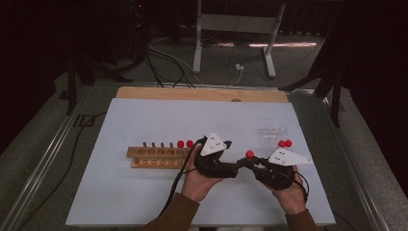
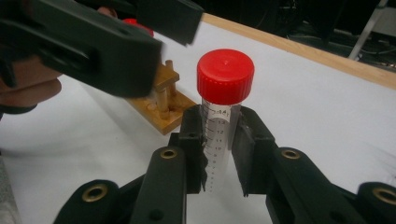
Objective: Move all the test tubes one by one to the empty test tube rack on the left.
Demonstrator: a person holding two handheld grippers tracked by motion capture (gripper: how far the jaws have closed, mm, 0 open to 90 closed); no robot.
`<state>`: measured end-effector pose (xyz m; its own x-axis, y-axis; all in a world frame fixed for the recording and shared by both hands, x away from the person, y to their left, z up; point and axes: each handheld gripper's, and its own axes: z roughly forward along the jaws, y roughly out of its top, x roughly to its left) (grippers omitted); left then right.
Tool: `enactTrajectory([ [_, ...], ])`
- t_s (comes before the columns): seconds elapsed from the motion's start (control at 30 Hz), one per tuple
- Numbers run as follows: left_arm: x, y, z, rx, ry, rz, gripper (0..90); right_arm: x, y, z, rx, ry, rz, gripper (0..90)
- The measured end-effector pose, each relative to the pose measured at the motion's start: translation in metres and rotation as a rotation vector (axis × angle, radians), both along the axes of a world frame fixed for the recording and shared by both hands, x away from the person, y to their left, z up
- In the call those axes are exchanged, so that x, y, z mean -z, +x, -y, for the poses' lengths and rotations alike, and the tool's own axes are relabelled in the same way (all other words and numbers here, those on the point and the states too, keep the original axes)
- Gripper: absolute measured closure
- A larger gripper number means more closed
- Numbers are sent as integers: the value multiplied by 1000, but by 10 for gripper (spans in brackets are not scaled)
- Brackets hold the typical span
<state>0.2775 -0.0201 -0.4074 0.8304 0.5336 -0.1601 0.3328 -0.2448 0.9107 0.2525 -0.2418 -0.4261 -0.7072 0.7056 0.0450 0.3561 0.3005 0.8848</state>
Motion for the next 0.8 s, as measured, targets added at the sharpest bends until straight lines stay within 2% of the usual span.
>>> enactTrajectory([
  [0.13,2,1,6,36,-11,-5,469,2,1,-4,-2,-3,-14,743],
  [0.37,6,0,14,47,11,-4,696,4,0,-11,-23,-16,-19,743],
  [0.6,5,-1,13,31,18,10,710,4,1,-9,-38,-6,-17,730],
  [0.8,2,0,6,4,9,16,710,7,2,-8,-41,12,-30,534],
])
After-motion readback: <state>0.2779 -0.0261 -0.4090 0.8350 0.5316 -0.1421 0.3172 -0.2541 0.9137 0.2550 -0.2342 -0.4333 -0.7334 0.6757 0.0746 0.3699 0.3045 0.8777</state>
